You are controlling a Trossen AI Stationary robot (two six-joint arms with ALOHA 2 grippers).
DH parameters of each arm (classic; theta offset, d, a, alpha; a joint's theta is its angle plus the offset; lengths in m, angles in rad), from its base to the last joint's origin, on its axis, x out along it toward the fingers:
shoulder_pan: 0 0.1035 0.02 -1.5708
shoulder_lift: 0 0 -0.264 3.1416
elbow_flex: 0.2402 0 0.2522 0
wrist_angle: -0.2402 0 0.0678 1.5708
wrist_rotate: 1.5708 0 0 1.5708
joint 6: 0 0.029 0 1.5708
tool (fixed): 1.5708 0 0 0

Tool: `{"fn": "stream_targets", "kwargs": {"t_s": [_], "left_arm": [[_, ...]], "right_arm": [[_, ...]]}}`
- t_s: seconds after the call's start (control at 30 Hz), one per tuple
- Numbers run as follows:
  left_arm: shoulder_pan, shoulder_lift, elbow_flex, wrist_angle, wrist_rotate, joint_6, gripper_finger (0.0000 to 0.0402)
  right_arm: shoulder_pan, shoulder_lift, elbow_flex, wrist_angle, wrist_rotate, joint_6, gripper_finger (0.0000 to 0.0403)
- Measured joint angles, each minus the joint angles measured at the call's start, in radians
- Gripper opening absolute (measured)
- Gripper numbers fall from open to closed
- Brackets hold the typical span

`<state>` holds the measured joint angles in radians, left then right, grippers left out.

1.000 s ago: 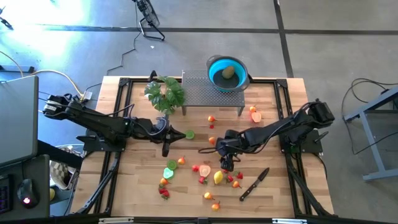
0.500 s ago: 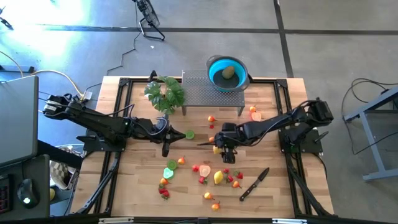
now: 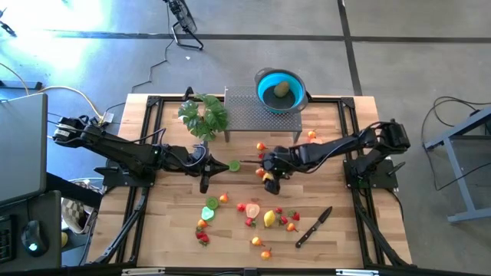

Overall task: Pick & Place Fruit
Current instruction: Put the yellow lemon in the blue bowl on the shelf

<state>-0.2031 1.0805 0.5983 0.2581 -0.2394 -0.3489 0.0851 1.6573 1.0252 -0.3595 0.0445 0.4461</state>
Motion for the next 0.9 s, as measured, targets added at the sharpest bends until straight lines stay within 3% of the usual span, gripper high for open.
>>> {"fn": "stream_targets", "kwargs": {"t_s": [0.43, 0.9], "left_arm": [[0.000, 0.000, 0.000, -0.007, 0.000, 0.000, 0.0000], [0.000, 0.000, 0.000, -0.007, 0.000, -0.001, 0.0000]], "right_arm": [[0.019, 0.052, -0.001, -0.027, 0.072, 0.316, 0.0321], [0.019, 0.099, 0.000, -0.089, 0.112, 0.343, 0.0321]]}}
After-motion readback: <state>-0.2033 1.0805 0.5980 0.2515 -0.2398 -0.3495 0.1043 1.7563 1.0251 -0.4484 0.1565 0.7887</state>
